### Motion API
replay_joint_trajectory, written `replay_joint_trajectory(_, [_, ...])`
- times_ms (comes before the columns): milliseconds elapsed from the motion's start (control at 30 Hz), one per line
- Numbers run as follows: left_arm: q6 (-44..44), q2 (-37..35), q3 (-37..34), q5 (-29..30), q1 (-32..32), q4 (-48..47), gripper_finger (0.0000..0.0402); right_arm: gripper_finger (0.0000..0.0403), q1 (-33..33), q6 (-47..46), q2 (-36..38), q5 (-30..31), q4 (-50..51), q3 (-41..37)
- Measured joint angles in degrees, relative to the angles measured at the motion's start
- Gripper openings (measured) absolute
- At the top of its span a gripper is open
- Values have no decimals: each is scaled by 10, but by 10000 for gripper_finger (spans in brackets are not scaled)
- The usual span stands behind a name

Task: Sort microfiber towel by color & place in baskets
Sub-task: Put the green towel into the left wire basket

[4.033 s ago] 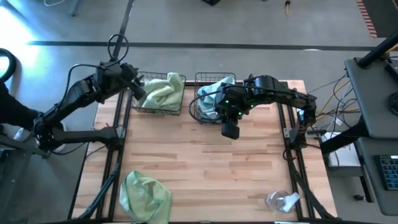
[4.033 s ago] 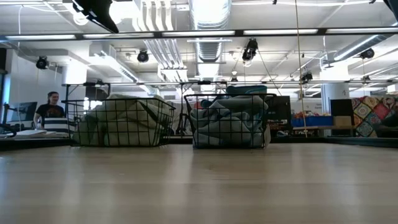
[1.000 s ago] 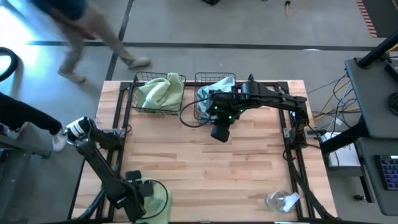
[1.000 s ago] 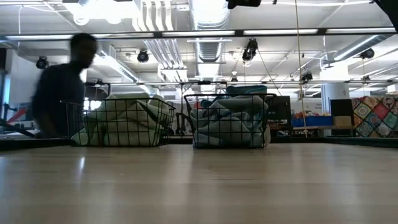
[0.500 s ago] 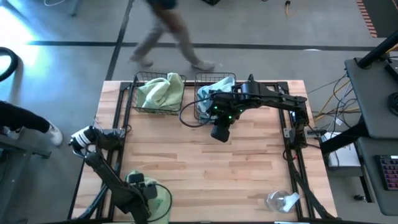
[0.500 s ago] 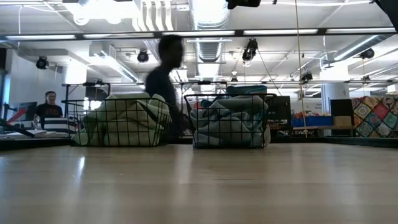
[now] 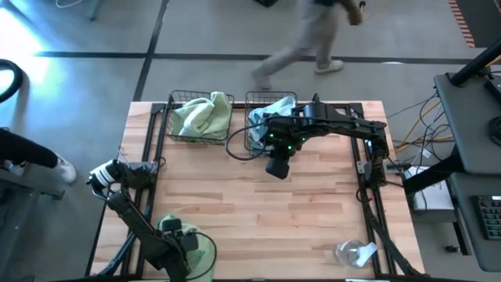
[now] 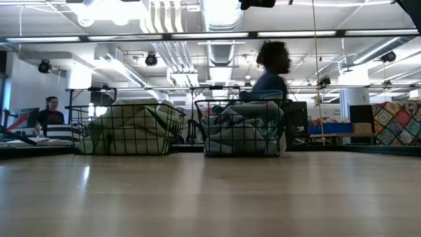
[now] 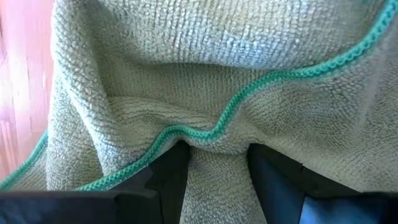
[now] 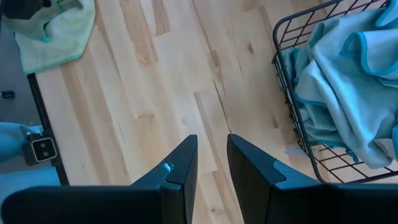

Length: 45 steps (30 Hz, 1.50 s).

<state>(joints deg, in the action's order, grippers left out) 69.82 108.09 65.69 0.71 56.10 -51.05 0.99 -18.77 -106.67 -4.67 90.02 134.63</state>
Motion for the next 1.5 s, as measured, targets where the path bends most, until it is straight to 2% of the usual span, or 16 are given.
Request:
replay_joint_trajectory(167, [0, 0, 0, 0, 0, 2, 134, 82, 0, 8, 0, 0, 0, 0])
replay_joint_trajectory(600, [1, 0, -1, 2, 0, 4, 9, 82, 0, 23, 0, 1, 0, 0])
replay_joint_trajectory(933, [0, -13, -1, 1, -4, -7, 3, 82, 0, 35, 0, 2, 0, 0])
replay_joint_trajectory(1167, [-38, -44, 26, 8, -35, -128, 2, 82, 0, 62, 0, 2, 0, 0])
replay_joint_trajectory(1300, [-80, -57, 50, 33, -71, -199, 1, 82, 0, 81, 0, 2, 0, 0])
replay_joint_trajectory(1500, [-141, -90, 89, 110, -133, -238, 1, 82, 0, 120, 0, 2, 0, 0])
